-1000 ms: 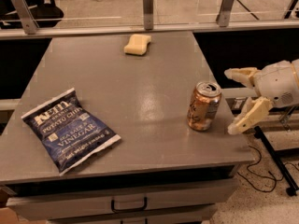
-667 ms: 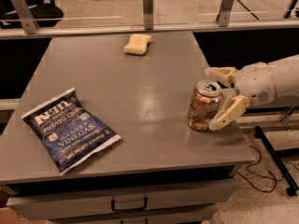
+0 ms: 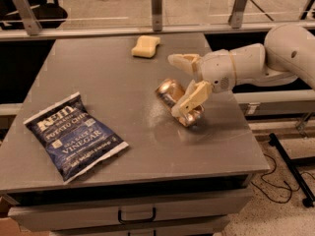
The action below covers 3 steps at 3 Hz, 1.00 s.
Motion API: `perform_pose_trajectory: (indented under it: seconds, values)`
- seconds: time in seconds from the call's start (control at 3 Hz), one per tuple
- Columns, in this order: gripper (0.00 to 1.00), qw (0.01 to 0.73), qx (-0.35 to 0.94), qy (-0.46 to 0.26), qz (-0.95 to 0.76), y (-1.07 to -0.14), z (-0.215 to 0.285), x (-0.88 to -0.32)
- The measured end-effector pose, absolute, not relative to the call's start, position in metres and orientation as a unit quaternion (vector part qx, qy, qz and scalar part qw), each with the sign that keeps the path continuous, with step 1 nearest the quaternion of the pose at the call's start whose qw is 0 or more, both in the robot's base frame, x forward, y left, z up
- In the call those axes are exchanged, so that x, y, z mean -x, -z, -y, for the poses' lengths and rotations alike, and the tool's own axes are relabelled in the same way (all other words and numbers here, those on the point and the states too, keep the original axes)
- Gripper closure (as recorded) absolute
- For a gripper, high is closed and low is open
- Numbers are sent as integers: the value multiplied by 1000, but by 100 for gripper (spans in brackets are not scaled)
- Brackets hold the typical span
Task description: Knock orange can over
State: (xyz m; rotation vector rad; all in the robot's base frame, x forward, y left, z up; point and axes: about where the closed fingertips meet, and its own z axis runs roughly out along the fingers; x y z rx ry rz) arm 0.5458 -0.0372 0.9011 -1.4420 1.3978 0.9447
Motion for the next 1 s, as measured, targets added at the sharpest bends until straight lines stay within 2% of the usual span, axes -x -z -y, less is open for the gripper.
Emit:
perform_pose_trajectory:
  seconds: [0.33, 0.67, 1.0]
  values:
    - [0, 456, 578, -398, -547, -918, 8, -557]
    - [0, 466, 571, -393, -550, -924, 9, -566]
    - [0, 480, 566, -353, -569, -933, 50, -576]
